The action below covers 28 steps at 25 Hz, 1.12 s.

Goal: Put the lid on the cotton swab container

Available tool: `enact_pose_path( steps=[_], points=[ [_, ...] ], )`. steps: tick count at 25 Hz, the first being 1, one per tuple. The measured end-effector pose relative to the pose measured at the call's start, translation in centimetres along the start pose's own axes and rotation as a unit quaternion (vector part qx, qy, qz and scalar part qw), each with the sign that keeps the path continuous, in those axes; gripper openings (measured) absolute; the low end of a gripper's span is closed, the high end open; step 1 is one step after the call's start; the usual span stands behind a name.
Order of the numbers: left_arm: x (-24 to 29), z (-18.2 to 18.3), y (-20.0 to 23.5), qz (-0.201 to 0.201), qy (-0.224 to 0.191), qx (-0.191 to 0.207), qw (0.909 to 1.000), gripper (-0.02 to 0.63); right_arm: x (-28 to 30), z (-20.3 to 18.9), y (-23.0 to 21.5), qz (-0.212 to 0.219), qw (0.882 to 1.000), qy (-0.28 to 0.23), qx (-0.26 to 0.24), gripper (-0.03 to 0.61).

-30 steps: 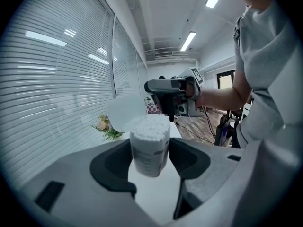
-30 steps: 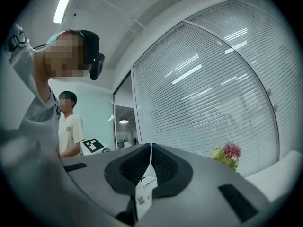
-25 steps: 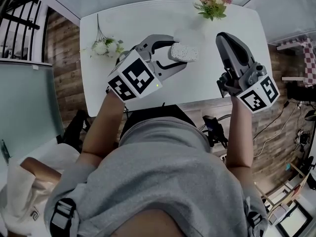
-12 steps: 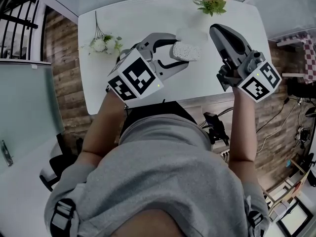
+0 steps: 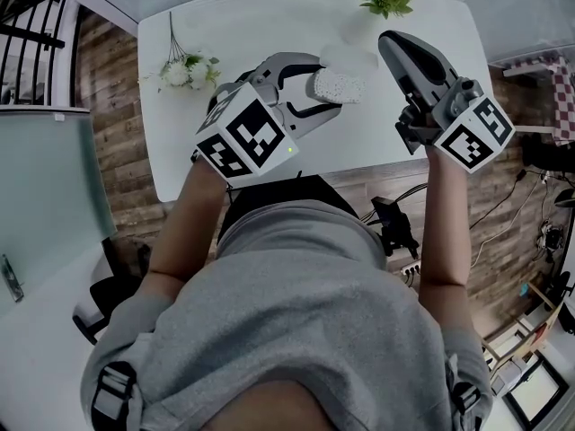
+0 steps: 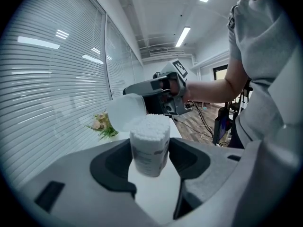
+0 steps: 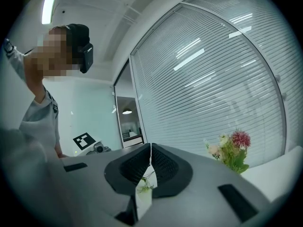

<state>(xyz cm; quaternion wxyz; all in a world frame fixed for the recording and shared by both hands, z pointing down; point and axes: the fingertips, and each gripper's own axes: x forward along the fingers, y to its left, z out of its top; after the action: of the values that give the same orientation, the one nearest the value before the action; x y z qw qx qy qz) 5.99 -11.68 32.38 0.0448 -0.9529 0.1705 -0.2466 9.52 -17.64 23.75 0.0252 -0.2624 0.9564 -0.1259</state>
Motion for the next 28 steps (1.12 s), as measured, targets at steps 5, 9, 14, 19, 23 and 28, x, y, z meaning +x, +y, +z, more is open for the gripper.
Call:
enact_pose_path(
  steps=[5,9,14,19,23,28],
  points=[
    [0.1,0.0,-0.2,-0.005,-0.003,-0.007,1.0000,0.244,0.1,-0.2,-0.1,0.002,1.000,0.008,-0.001,0.028],
    [0.2,-0.1,-0.4,-0.006,-0.005,-0.007,0.9999,0.244,0.3,-0.5,0.1,0.005,1.000,0.015,-0.001,0.026],
    [0.3,-0.2,-0.5,-0.009,-0.005,-0.008,0.9999,0.244,0.4,-0.7,0.3,0.010,1.000,0.019,0.000,0.026],
    [0.4,-0.3,-0.7,-0.012,-0.008,-0.012,0.9998,0.244,0.3,-0.9,0.6,0.015,1.000,0.024,0.000,0.028],
    [0.6,-0.2,-0.9,-0.015,-0.009,-0.008,0.9998,0.244,0.4,-0.9,1.0,0.027,0.999,0.030,0.004,0.026],
    [0.7,-0.4,-0.9,-0.013,-0.006,-0.009,0.9999,0.244,0.3,-1.0,1.3,0.036,0.999,0.035,0.012,0.026]
  ],
)
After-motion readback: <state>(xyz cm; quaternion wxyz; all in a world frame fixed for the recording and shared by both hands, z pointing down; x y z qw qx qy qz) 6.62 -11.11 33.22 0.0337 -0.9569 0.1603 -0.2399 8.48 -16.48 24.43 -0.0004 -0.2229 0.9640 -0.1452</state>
